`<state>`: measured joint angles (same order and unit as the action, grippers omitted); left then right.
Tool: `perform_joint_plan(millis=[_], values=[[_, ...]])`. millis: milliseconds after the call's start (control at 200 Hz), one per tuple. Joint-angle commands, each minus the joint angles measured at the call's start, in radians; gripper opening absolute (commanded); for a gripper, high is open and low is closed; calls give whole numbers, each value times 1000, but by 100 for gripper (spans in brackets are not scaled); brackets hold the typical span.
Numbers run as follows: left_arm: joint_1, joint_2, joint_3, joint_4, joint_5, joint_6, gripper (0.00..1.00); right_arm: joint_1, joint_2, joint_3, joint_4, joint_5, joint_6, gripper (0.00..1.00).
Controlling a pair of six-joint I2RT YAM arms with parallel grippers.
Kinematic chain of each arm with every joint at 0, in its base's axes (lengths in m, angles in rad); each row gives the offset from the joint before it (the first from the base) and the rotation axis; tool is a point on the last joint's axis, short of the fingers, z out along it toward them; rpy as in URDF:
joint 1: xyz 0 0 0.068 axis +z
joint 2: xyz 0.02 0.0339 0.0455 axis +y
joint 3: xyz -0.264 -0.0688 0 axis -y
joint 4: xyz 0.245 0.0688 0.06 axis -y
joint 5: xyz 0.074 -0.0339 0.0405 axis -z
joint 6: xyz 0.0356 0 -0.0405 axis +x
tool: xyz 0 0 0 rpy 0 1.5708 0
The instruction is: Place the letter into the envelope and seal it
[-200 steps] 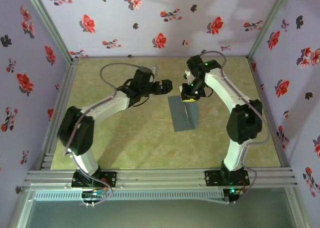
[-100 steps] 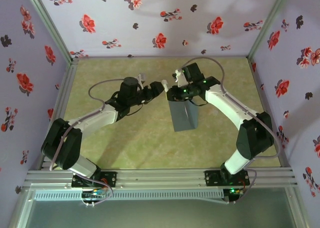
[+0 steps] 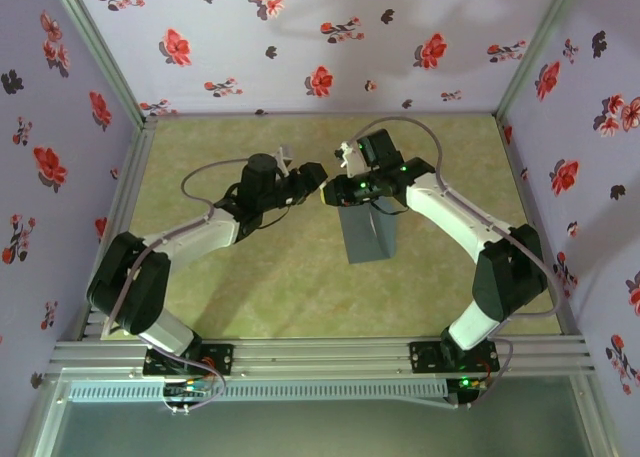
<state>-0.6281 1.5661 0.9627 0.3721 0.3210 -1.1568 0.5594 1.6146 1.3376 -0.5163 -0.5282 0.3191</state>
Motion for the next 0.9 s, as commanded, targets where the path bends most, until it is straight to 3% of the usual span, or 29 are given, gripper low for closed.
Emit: perform_joint_plan(millis=[0, 290, 480, 895], values=[[-2, 17, 13, 51, 24, -12, 49, 10, -42, -17, 38, -23, -2, 0], [-4, 35, 13, 79, 40, -23, 29, 9, -41, -17, 48, -32, -5, 0], [-4, 48, 17, 101, 55, -29, 0, 10, -46, -19, 44, -30, -8, 0], [-1, 56, 41, 123, 55, -27, 0, 4, -71, -35, 54, -23, -6, 0]])
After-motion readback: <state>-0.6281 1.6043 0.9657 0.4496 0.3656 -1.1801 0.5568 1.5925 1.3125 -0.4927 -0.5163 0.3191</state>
